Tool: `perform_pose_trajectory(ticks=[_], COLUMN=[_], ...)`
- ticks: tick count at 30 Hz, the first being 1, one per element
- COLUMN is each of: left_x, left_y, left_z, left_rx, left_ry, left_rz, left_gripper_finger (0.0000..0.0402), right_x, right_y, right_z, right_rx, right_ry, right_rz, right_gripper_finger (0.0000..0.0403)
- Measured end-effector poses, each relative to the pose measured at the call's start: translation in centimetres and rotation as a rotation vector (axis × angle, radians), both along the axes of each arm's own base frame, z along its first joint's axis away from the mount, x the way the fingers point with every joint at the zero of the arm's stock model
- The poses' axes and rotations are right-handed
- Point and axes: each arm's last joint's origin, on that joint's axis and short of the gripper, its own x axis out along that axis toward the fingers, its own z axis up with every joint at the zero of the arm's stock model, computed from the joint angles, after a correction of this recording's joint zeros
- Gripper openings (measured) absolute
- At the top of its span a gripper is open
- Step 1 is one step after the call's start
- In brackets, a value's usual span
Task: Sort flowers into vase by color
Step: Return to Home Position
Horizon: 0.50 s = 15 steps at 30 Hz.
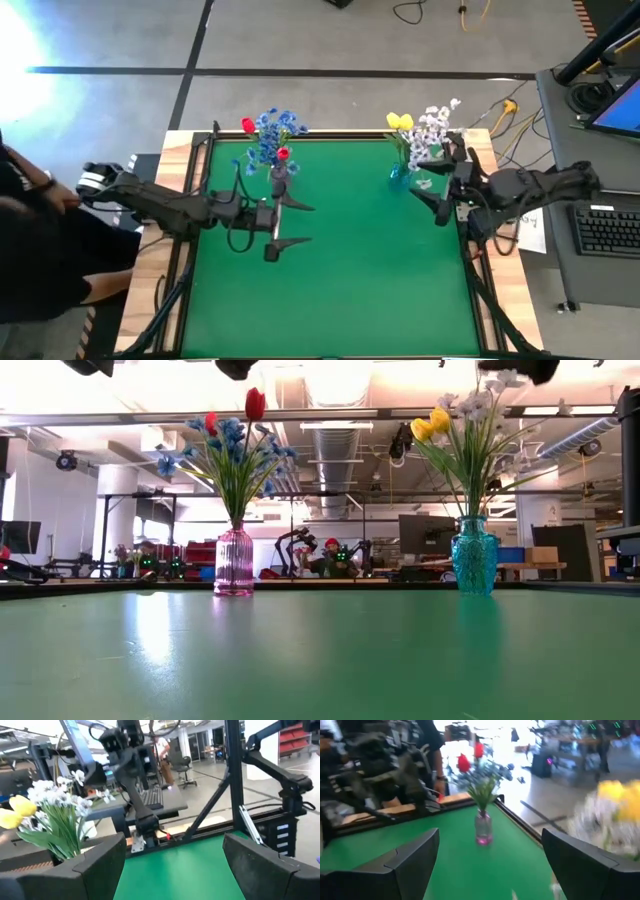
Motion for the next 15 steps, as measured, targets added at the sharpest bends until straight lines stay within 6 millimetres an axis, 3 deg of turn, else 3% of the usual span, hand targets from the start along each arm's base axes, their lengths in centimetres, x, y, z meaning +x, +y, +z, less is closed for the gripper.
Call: perform_pose_trajectory(ticks=[15], left_x=[-0.9], left_y=[-0.3], left_z=[-0.8], left_rx=[0.022], left_ry=[0.11], left_rz=[-0.018], left_gripper_finger=[0.0316], right_x=[-2.5], right_y=[0.9], right_z=[2.7], right_rx=[-0.21], right_ry=[-0.165], right_rz=[0.359], right_gripper_finger=[0.0343])
